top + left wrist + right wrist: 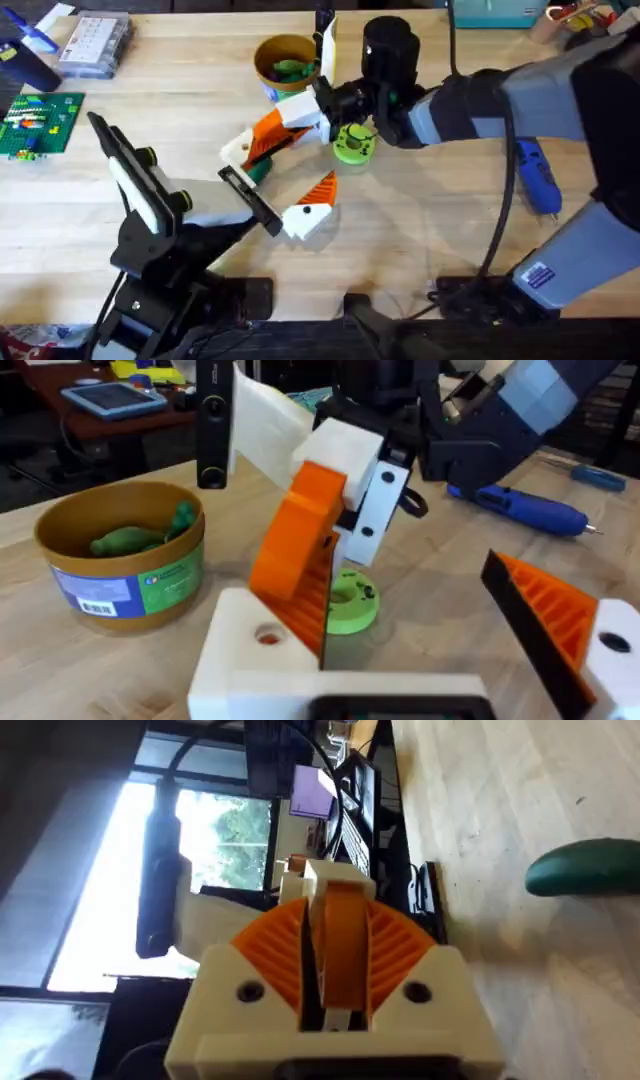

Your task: Pick up the gripper from the table and insert it into the empty holder that is missing its gripper. Then pick up a screw, insert it into the mounting hole, and use the screwdriver to tighten it. Finally, clean up the table by picking up the vegetable and placing it into the bucket.

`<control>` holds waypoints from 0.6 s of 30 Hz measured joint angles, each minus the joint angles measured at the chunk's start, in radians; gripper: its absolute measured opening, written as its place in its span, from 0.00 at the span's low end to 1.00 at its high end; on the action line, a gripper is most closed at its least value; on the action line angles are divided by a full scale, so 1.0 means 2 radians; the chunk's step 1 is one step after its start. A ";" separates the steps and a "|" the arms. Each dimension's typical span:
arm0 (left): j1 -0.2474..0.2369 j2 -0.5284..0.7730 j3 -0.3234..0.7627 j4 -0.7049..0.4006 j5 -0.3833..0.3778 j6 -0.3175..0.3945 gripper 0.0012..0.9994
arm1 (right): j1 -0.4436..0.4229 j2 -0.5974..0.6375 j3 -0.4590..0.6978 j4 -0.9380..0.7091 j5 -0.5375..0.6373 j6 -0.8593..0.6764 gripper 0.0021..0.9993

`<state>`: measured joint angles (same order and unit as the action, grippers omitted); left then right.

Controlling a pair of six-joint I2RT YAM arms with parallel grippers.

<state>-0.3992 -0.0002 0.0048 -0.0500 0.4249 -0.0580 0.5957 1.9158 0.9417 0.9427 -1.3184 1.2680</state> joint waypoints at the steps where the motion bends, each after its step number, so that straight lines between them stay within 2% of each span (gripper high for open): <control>1: 0.000 0.000 0.000 0.000 0.000 -0.001 0.99 | 0.000 0.000 0.000 0.000 -0.001 0.000 0.31; 7: 0.000 0.000 0.000 -0.002 -0.004 -0.011 0.99 | 0.002 0.000 0.003 0.006 -0.009 -0.004 0.54; 9: 0.000 0.000 0.000 -0.002 -0.005 -0.016 0.99 | 0.002 -0.001 0.005 0.008 -0.012 -0.005 0.68; 12: 0.001 0.001 0.000 -0.003 -0.008 -0.024 0.99 | 0.004 -0.007 0.009 0.006 -0.017 -0.008 0.96; 18: 0.002 0.001 0.000 -0.002 -0.010 -0.026 0.99 | 0.006 -0.011 0.013 -0.016 -0.015 -0.009 0.99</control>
<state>-0.3956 0.0011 0.0048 -0.0541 0.4042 -0.1102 0.6073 1.8935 0.9672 0.9112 -1.3492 1.2502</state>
